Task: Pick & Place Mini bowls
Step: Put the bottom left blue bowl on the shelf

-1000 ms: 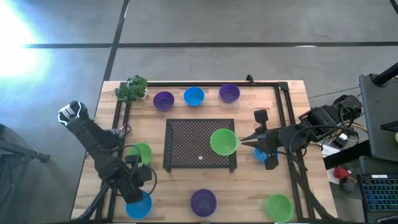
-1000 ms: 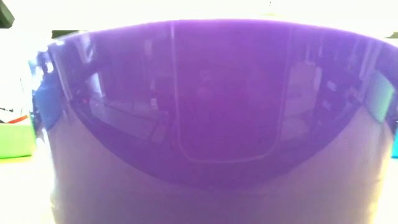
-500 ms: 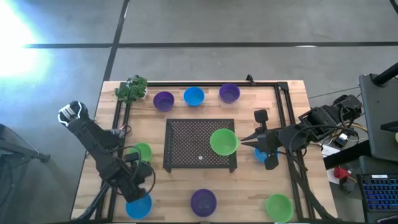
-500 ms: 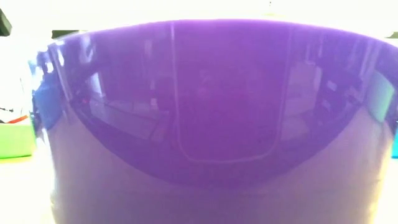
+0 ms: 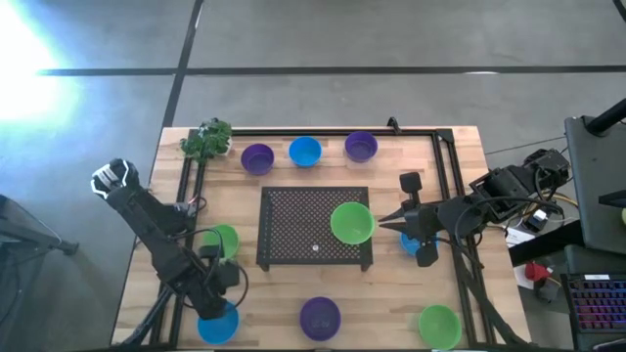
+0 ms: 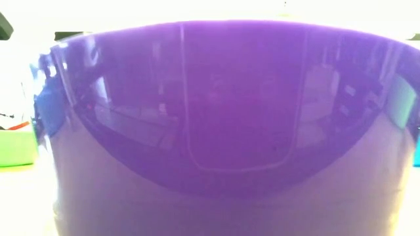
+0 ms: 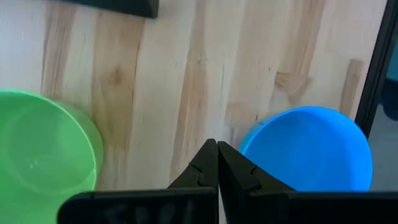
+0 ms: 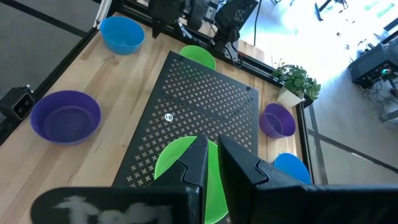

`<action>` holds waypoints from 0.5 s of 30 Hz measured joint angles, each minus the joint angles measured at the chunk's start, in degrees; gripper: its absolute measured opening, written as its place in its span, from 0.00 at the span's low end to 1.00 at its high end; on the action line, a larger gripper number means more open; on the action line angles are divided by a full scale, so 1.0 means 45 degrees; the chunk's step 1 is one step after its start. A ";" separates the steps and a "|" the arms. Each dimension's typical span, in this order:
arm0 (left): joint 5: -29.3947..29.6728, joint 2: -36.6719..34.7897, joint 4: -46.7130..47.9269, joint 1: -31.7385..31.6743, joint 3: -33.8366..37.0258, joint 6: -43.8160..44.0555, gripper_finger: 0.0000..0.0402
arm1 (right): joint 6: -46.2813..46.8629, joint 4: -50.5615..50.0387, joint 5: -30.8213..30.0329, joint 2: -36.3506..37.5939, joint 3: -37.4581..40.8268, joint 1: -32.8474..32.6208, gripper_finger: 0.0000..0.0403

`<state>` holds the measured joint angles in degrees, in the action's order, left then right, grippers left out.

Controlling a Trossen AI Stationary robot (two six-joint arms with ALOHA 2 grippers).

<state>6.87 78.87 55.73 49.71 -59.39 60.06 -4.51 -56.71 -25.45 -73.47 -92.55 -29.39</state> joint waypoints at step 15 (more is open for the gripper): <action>0.0155 0.0000 0.0170 -0.0049 0.0134 0.1746 0.10 | 0.0248 -0.0010 0.0005 0.0000 -0.0005 0.0005 0.08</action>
<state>7.57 78.87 56.49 49.50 -58.78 67.92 -3.40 -56.75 -25.43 -73.47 -92.57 -29.37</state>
